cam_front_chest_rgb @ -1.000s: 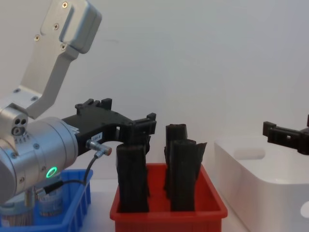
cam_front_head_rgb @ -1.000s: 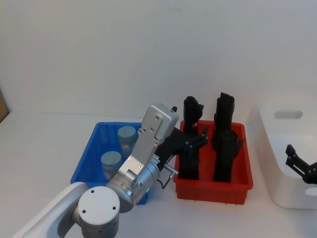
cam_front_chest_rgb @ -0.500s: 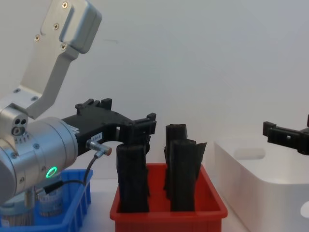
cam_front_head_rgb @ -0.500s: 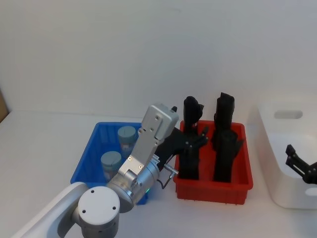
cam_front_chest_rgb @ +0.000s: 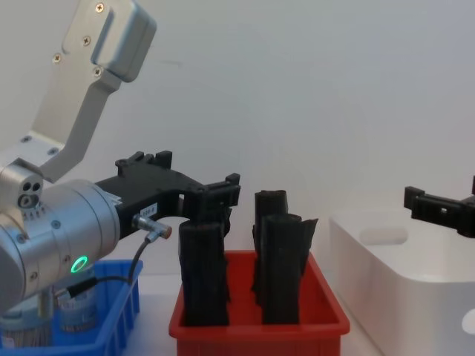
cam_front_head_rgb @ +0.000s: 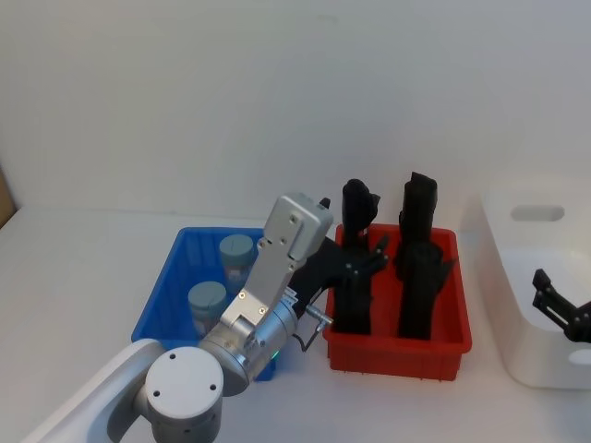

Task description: Pick the cotton swabs from the blue box and place them into the white box.

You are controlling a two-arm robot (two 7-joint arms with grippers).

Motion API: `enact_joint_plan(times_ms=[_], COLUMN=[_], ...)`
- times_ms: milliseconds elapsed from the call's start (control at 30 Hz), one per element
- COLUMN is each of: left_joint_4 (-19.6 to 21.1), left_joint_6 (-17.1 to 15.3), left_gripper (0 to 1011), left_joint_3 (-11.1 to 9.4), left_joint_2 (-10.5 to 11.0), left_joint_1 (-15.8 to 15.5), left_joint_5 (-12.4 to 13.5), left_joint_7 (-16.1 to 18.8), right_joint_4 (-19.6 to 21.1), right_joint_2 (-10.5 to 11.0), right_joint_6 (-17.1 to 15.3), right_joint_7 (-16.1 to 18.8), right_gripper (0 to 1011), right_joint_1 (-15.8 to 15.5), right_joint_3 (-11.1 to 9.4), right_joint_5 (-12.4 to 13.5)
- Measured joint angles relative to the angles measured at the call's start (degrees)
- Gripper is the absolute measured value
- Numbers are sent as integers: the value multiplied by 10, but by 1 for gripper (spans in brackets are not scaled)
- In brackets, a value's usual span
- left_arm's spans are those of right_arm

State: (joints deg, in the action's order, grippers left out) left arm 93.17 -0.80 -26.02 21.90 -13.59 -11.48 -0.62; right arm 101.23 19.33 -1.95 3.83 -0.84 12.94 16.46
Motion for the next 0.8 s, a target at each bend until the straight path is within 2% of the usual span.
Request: enact_joint_plan(times_ms=[800], left_joint_4=[0], left_joint_6=[0], left_gripper=[1004], left_joint_3=[0], left_joint_2=[0], left_joint_1=[0], left_joint_5=[0], left_joint_7=[0], right_joint_4=[0], right_joint_2=[0], right_joint_6=[0], right_joint_7=[0], right_gripper=[1002], right_joint_1=[0], right_joint_3=[0], right_joint_5=[0])
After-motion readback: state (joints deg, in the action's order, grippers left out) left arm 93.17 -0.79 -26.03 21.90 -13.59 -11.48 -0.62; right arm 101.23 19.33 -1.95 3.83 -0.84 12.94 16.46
